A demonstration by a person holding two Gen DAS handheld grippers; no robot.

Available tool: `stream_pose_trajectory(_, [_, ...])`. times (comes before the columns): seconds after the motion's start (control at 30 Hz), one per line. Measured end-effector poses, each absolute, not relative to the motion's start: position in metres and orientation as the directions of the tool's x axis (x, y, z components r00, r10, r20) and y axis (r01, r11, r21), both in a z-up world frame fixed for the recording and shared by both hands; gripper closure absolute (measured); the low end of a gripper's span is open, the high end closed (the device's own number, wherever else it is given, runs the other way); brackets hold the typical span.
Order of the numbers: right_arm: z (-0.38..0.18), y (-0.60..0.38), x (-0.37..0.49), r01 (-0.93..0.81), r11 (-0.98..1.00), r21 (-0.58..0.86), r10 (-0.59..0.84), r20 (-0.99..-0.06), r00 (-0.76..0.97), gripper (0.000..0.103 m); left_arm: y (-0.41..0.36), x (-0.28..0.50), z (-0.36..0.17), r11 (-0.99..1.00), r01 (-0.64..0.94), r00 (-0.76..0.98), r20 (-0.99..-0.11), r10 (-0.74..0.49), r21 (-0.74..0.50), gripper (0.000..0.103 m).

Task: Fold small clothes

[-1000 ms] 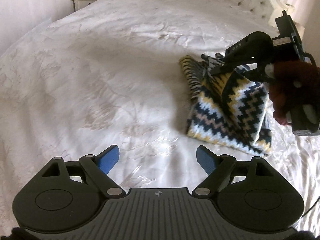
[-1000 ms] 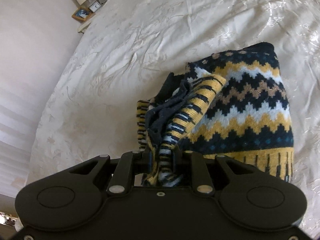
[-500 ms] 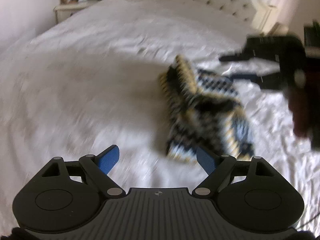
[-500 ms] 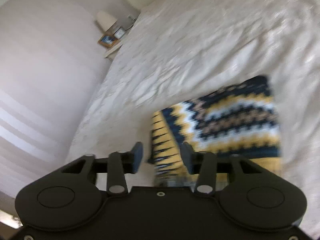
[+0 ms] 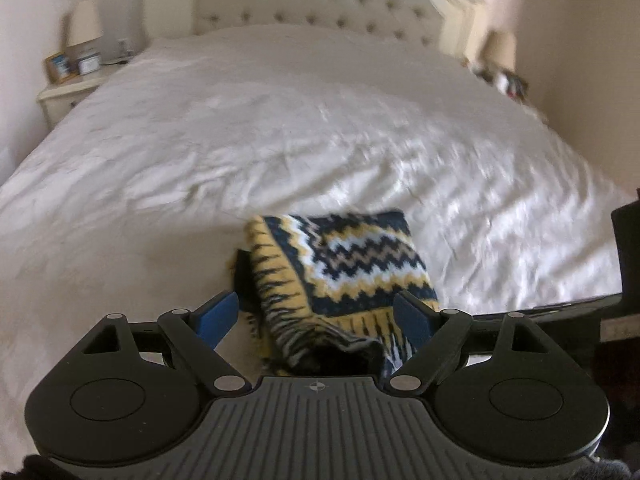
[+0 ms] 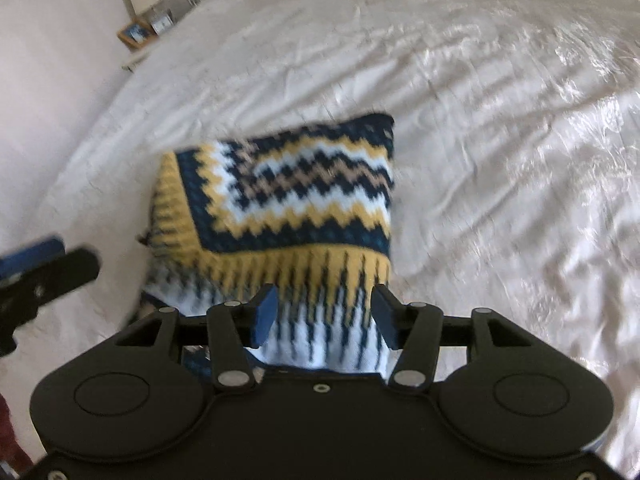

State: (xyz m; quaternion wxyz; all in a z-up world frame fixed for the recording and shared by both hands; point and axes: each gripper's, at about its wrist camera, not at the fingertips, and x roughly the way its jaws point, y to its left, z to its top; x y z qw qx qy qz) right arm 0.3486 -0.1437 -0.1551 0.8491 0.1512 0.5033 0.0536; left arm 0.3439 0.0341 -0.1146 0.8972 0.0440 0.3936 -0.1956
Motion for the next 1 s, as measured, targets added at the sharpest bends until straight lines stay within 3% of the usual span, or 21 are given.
stream_pose_trajectory(0.2, [-0.187, -0.128, 0.341, 0.052, 0.963, 0.265, 0.221, -0.883, 0.414, 0.043, 0.024, 0.339, -0.17, 0.893, 0.441, 0.55, -0.813, -0.191, 0.089, 0.019])
stream_pose_trajectory(0.33, [-0.202, -0.119, 0.33, 0.034, 0.964, 0.265, 0.232, -0.896, 0.379, 0.041, 0.056, 0.338, -0.218, 0.914, 0.392, 0.44, -0.893, -0.091, 0.1, 0.017])
stream_pose_trajectory(0.47, [-0.204, -0.115, 0.324, -0.006, 0.964, 0.266, 0.25, -0.896, 0.366, 0.039, 0.089, 0.339, -0.236, 0.945, 0.328, 0.374, -0.92, -0.117, 0.013, 0.014])
stream_pose_trajectory(0.63, [-0.193, -0.131, 0.326, -0.026, 0.947, 0.321, 0.306, -0.873, 0.38, 0.04, 0.105, 0.334, -0.218, 0.953, 0.299, 0.402, -0.899, -0.174, -0.051, 0.016])
stream_pose_trajectory(0.83, [-0.156, -0.165, 0.334, -0.044, 0.928, 0.371, 0.336, -0.779, 0.53, 0.033, 0.121, 0.335, -0.162, 0.955, 0.188, 0.539, -0.789, -0.295, -0.229, 0.015])
stream_pose_trajectory(1.0, [-0.153, -0.18, 0.366, -0.008, 0.935, 0.355, 0.299, -0.774, 0.558, 0.033, 0.083, 0.379, -0.152, 0.952, 0.262, 0.583, -0.761, -0.286, -0.157, 0.015])
